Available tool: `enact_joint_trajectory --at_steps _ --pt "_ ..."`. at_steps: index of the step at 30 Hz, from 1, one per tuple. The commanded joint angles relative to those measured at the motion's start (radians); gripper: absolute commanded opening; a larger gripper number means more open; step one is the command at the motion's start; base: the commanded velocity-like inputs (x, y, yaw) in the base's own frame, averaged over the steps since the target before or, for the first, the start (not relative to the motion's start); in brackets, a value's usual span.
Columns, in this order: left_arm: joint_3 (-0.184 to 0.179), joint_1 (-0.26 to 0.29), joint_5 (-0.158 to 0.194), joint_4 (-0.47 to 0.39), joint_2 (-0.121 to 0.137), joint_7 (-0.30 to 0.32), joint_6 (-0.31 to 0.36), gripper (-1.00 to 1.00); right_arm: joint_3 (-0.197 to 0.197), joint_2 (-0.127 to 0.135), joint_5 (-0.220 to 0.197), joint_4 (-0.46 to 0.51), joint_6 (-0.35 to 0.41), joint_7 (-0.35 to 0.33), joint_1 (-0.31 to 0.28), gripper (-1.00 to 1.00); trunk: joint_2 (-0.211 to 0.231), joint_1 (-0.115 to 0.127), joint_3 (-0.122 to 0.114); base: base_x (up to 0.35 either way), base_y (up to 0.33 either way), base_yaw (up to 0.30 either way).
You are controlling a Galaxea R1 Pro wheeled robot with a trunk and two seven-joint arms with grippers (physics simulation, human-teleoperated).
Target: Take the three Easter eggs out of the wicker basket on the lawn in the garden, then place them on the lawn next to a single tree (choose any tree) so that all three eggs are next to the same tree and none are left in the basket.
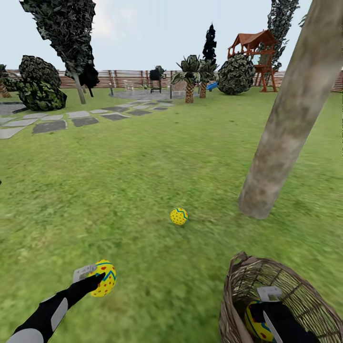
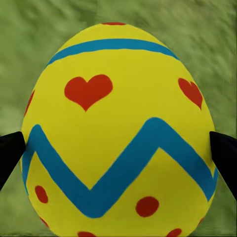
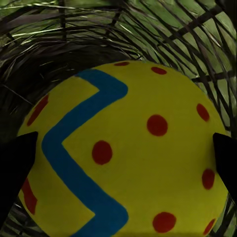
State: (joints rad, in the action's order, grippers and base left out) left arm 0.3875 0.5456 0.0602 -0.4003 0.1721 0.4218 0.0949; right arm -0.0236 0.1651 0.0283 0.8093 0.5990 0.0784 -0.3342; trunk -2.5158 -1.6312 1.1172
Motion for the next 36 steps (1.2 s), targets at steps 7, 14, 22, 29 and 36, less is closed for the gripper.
enact_joint_trajectory --at_steps 7,14,22,29,36 --pt "0.008 0.0 0.007 0.009 0.017 0.007 0.262 -1.0 -0.004 -0.001 -0.007 0.004 0.011 0.001 0.0 -1.0 0.001 0.003 -0.026 0.0 0.0 0.0" --pt "0.003 0.0 0.005 0.014 0.041 -0.098 0.326 -1.0 -0.004 -0.013 -0.005 0.004 0.012 0.001 0.0 -1.0 0.003 0.006 -0.053 0.0 0.0 0.0" --pt "-0.001 0.0 0.004 0.011 0.043 -0.242 0.512 -1.0 -0.003 -0.022 0.002 0.004 0.012 0.001 0.0 -1.0 0.005 0.01 -0.084 0.0 0.0 0.0" --pt "-0.002 0.0 0.004 0.005 0.034 -0.242 0.513 -1.0 -0.004 -0.023 0.004 0.003 0.012 0.001 0.0 -1.0 0.006 0.013 -0.111 0.0 0.0 0.0" --pt "-0.002 0.0 0.003 0.006 0.032 -0.243 0.511 -1.0 -0.004 -0.024 0.004 0.001 0.012 0.001 0.0 -1.0 0.008 0.016 -0.138 0.0 0.0 0.0"
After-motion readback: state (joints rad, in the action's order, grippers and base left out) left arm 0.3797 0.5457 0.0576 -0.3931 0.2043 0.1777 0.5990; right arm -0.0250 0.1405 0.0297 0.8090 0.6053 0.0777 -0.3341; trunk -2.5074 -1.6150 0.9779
